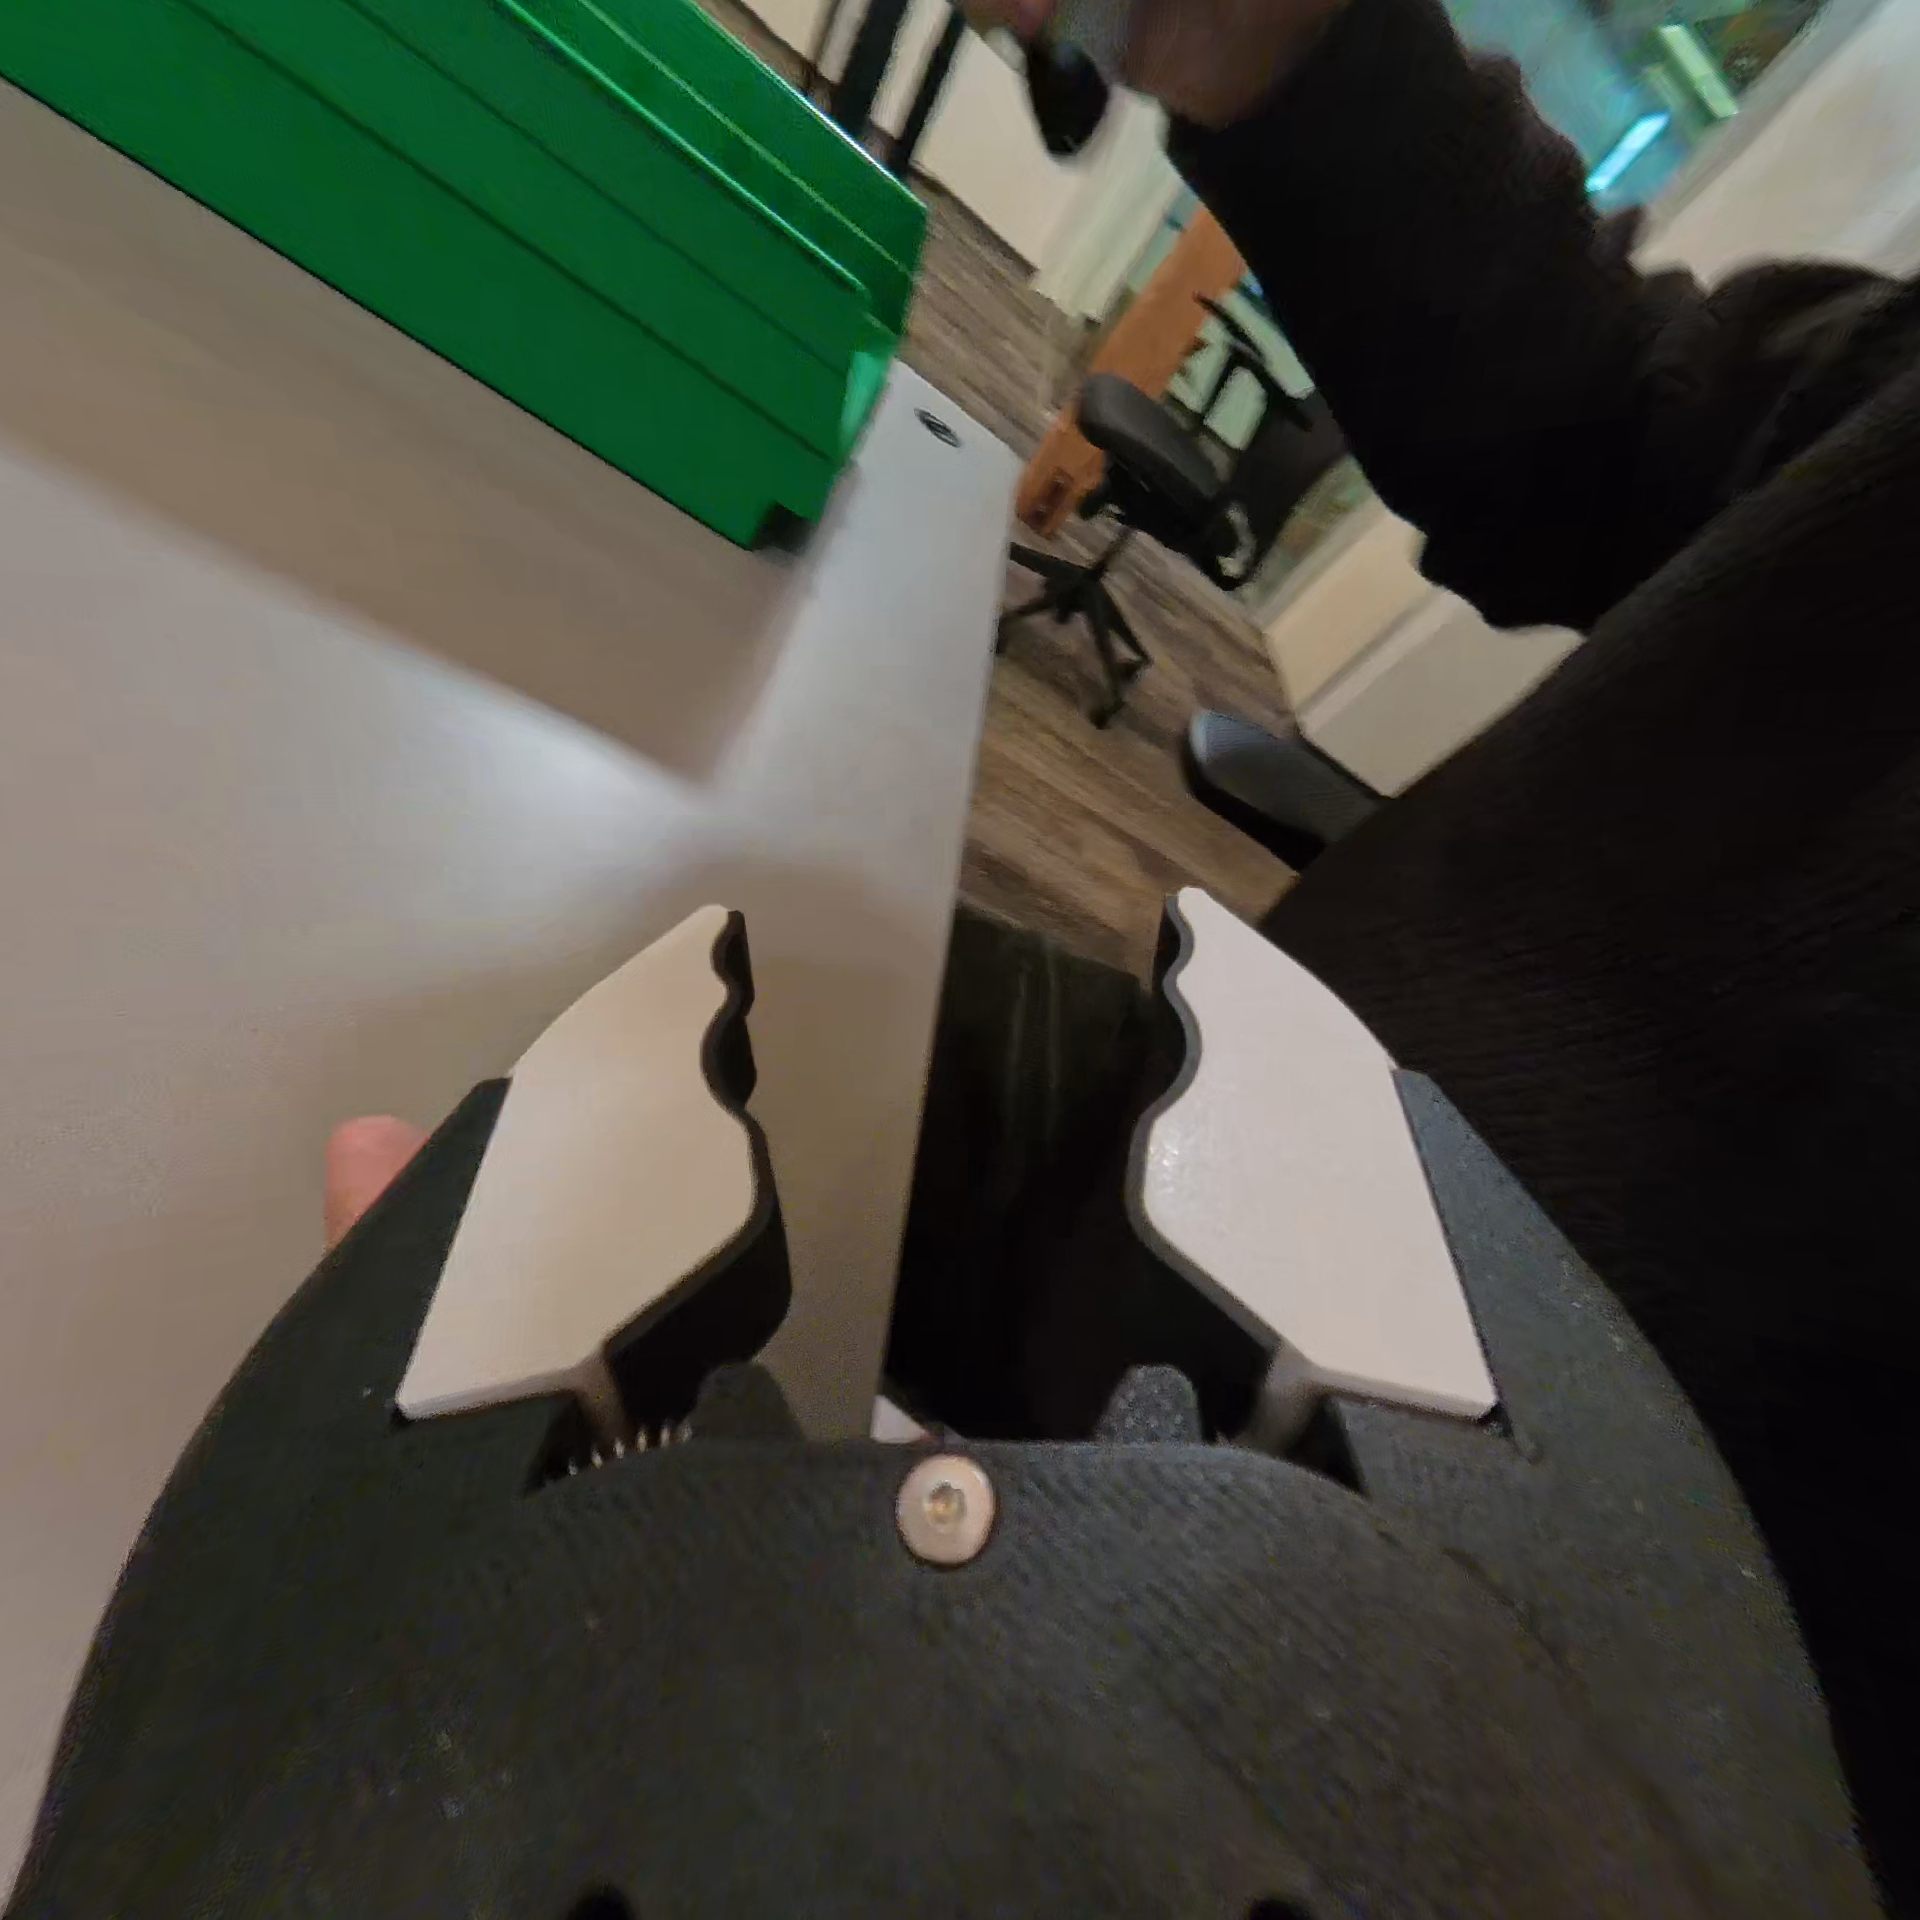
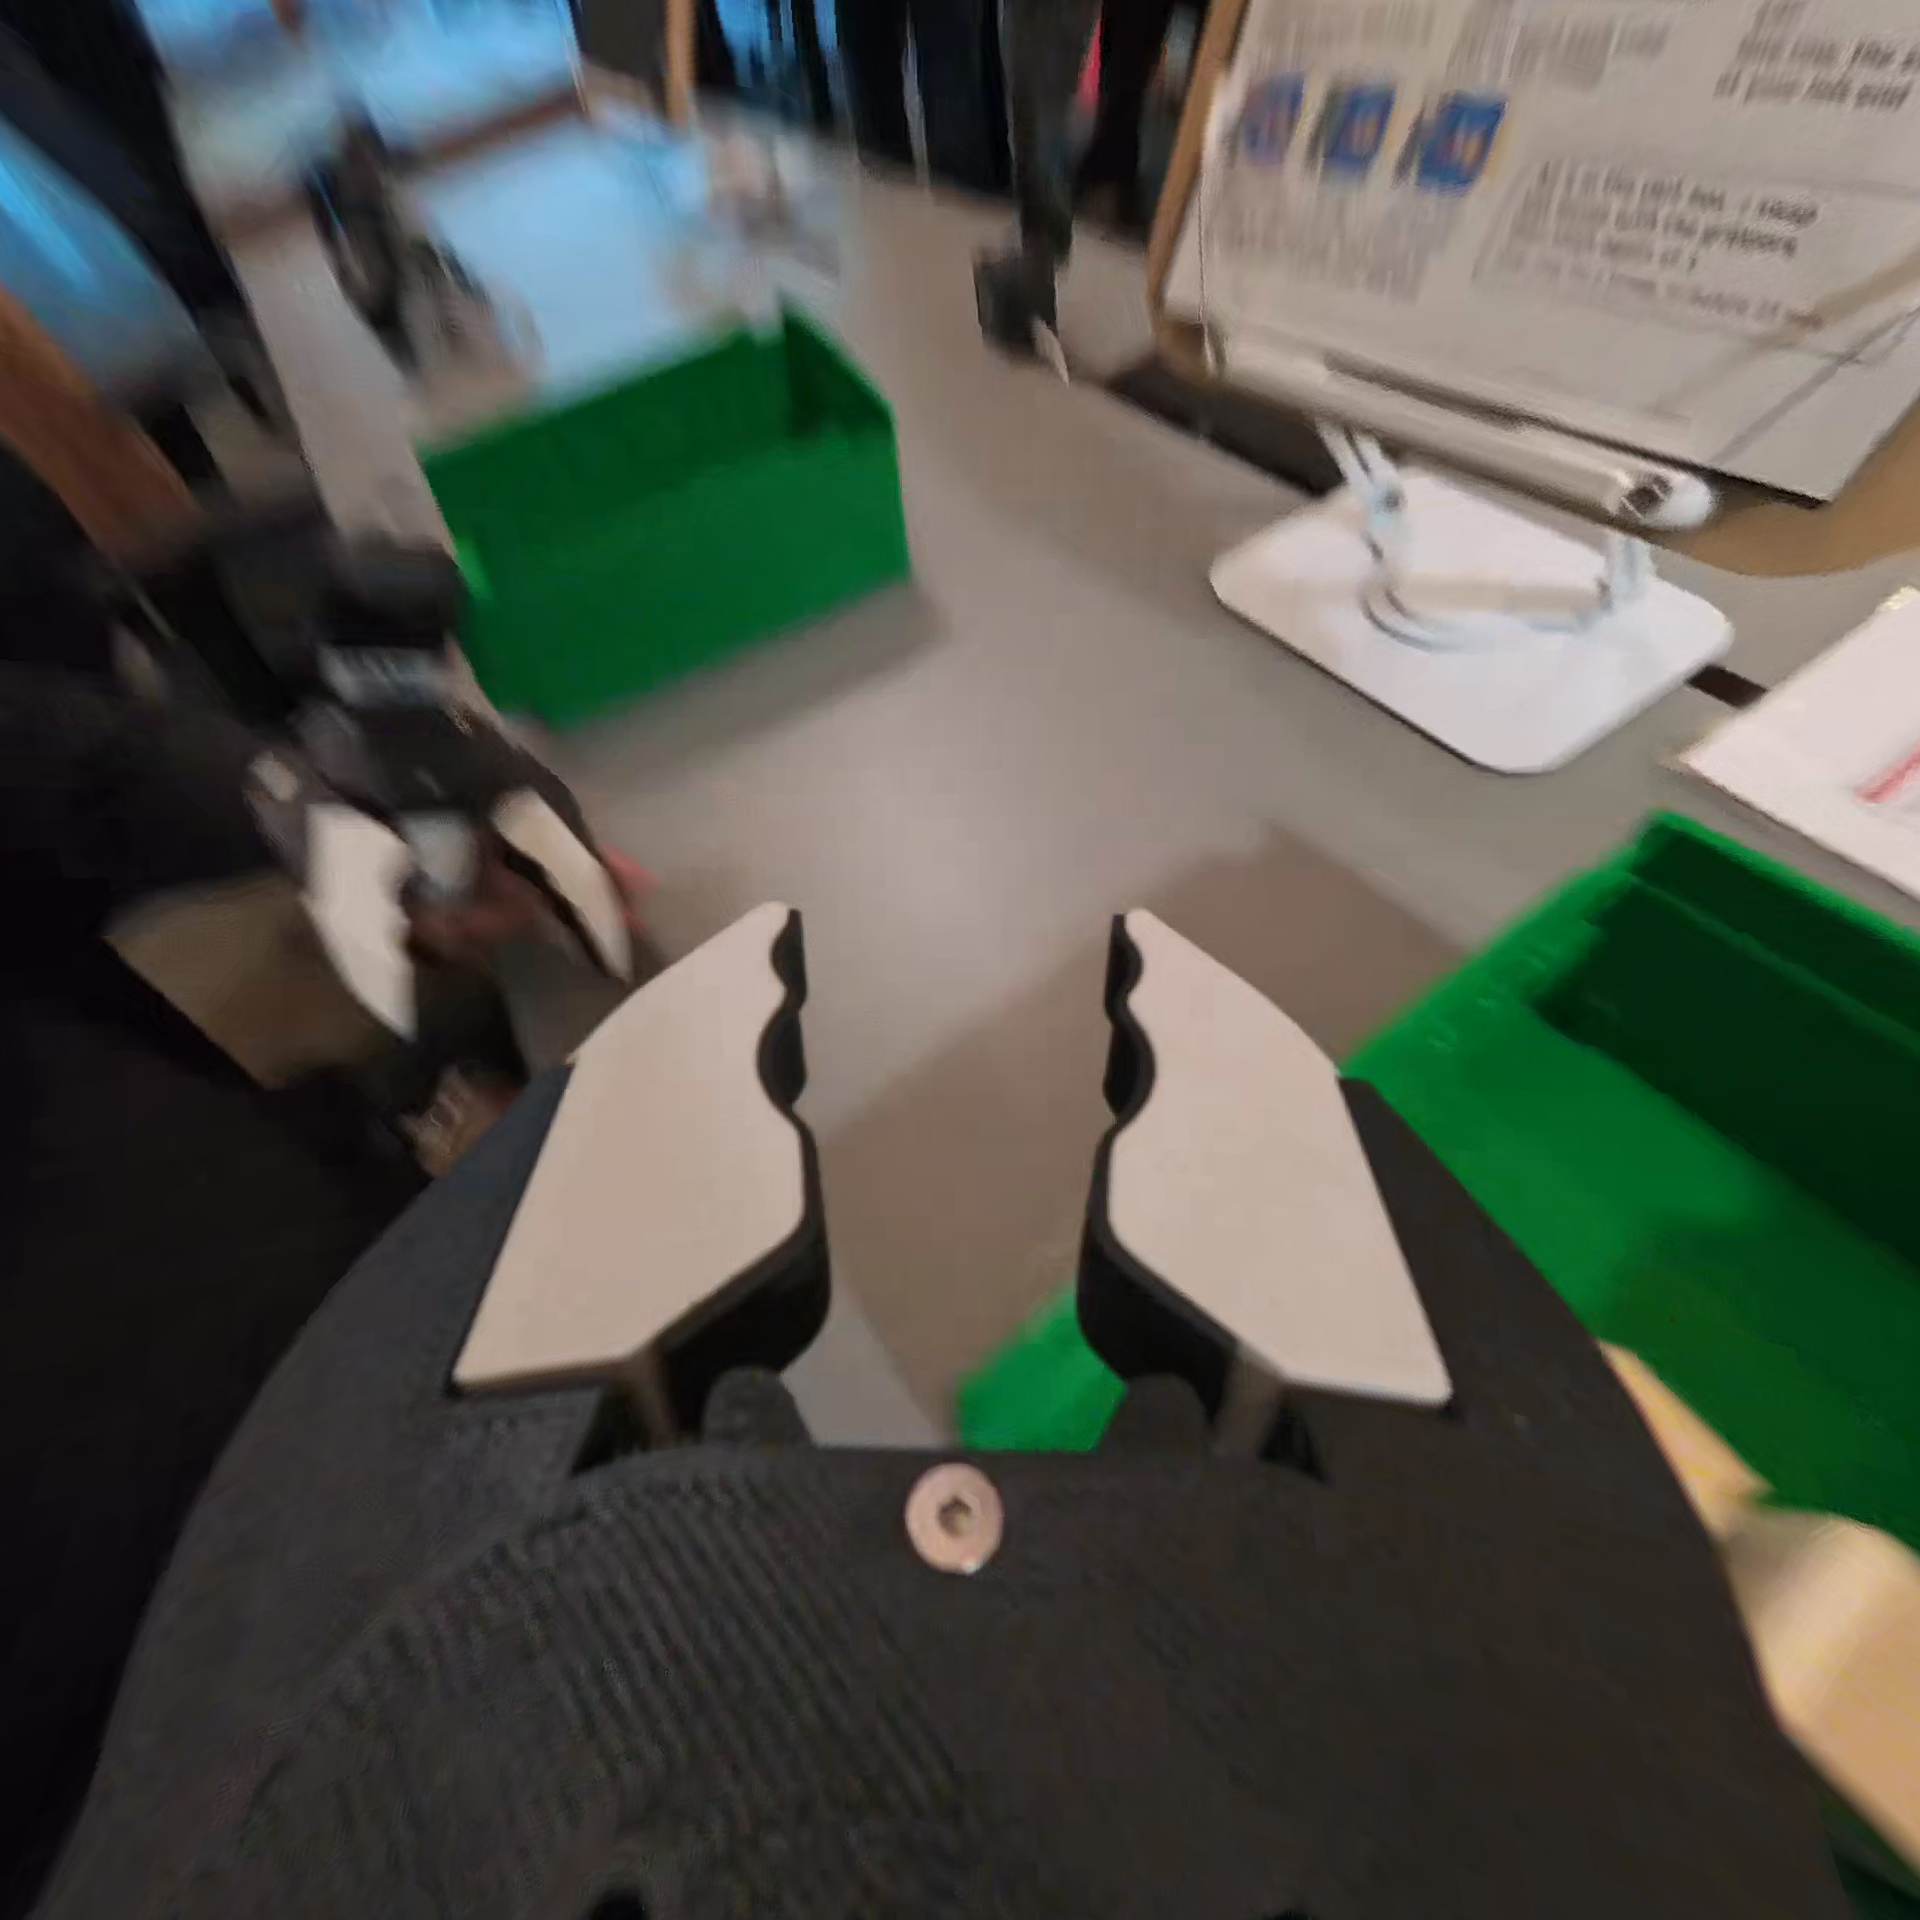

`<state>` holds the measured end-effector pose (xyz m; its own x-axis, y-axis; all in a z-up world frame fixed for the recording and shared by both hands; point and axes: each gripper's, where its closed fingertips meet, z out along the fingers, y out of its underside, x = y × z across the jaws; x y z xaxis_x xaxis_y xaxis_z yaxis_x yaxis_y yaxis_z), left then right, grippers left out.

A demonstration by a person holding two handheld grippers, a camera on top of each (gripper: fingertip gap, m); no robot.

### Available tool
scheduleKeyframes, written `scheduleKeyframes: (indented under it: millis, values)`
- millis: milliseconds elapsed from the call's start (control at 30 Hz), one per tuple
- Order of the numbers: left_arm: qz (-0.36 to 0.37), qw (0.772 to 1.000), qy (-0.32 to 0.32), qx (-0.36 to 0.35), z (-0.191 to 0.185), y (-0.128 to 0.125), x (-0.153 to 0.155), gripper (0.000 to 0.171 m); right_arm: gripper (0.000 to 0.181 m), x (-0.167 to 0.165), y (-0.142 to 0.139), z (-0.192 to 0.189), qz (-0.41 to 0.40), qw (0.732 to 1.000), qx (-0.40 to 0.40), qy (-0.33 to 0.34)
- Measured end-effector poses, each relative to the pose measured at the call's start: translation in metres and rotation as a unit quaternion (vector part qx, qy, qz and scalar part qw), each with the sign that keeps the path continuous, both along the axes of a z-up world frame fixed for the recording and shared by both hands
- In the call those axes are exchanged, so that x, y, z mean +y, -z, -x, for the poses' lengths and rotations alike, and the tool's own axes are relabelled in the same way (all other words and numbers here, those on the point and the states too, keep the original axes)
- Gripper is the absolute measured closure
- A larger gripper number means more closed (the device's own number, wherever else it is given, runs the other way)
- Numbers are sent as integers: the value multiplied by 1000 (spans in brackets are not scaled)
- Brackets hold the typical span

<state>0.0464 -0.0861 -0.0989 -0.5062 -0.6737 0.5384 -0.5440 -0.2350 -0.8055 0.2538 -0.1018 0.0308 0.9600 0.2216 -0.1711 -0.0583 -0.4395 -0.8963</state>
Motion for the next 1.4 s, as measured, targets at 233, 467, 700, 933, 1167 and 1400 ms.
scheduleKeyframes:
  millis: [233, 467, 700, 933, 1167, 1400]
  values:
    - [-129, 957, -250, -77, -11, -44, 93, 94, 110, 13, 23, 124, -141, 974, 170, 36]
    - [-310, 804, -500, -86, 75, -63, 196, 111, 119, 13, 99, 192, -86, 995, 39, -33]
    - [-387, 752, -533, 25, 106, -22, 237, 117, 122, 17, 122, 203, -65, 990, -105, -67]
    - [-370, 749, -542, 89, 116, 12, 262, 152, 126, 19, 112, 213, -75, 993, -48, -77]
    - [-357, 733, -571, 97, 116, 10, 269, 167, 133, 21, 113, 206, -56, 997, 33, -51]
    - [-355, 671, -641, 115, 148, 8, 302, 168, 137, 19, 110, 200, -53, 994, 87, -42]
